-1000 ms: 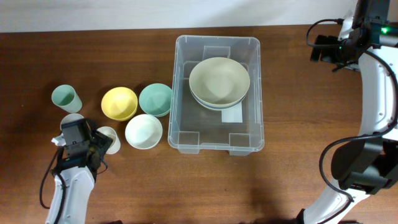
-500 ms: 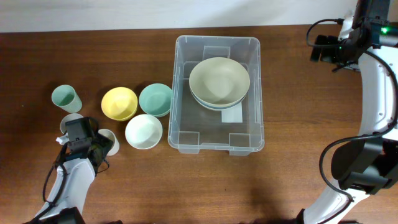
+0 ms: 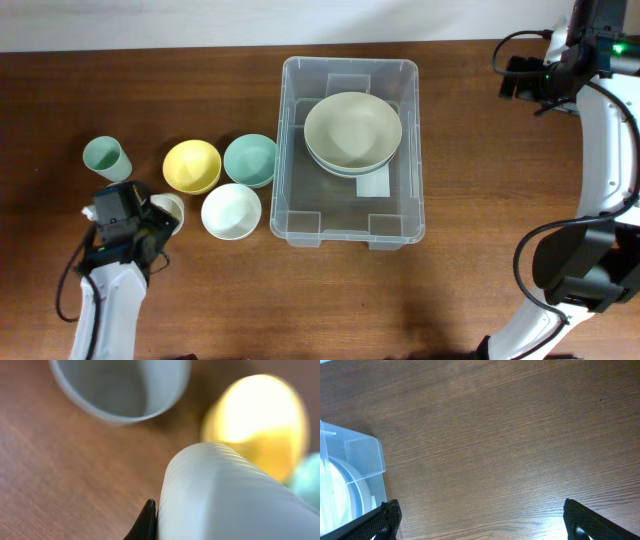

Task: Pack container
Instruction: 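Lift the white cup with the left gripper into the container's front right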

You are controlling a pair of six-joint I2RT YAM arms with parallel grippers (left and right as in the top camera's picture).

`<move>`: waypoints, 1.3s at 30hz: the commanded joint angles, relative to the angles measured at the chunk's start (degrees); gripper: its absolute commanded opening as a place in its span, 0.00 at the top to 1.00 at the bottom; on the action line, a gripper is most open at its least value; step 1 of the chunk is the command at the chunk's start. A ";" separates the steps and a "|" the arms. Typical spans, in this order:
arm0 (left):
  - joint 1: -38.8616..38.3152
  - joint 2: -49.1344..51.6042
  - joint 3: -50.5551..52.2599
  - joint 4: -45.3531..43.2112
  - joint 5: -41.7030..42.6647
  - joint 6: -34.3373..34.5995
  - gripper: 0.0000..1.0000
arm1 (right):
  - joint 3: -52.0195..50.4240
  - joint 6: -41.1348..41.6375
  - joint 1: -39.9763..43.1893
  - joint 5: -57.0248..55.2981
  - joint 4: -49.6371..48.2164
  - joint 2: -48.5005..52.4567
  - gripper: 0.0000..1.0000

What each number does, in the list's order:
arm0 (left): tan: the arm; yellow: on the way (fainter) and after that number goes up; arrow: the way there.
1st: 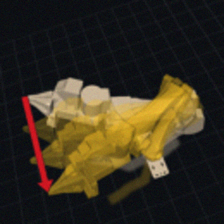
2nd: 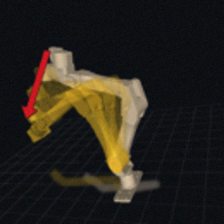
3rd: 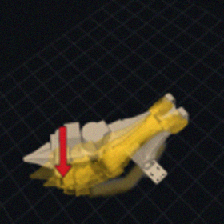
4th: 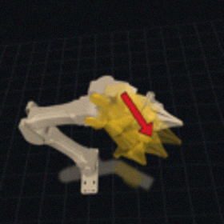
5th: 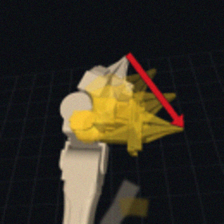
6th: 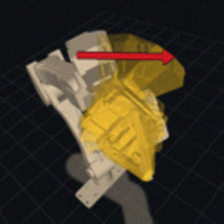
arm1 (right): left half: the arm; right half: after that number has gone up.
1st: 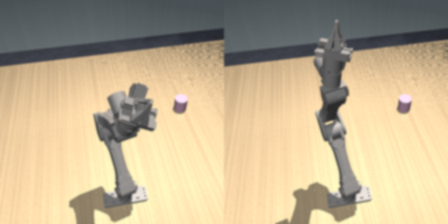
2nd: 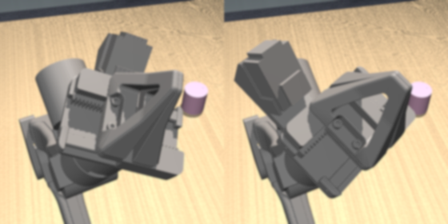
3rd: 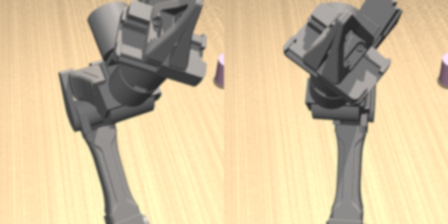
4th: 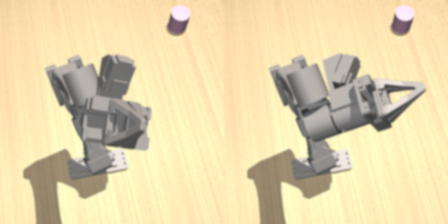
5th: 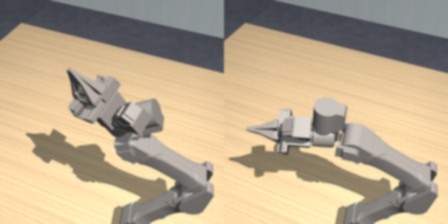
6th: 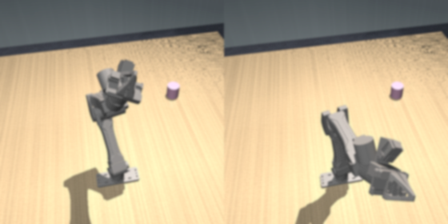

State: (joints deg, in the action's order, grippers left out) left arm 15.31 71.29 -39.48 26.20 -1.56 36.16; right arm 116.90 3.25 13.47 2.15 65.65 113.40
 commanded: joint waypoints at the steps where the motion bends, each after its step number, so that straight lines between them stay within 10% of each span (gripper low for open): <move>1: 0.28 -6.99 -3.89 1.25 10.08 -8.85 0.99 | 0.52 0.61 0.26 -0.48 -0.02 -0.55 0.01; 13: -5.51 -12.70 -15.02 -6.71 45.27 -18.80 0.99 | 0.52 0.61 0.26 -0.48 -0.02 -0.55 0.01; 39: -53.24 19.98 -31.01 -5.60 7.78 -49.51 0.99 | 0.52 0.61 0.26 -0.48 -0.02 -0.55 0.01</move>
State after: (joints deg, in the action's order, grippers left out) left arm -35.99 89.52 -68.45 21.52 12.43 -9.21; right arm 116.90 3.27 13.47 2.15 65.63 113.40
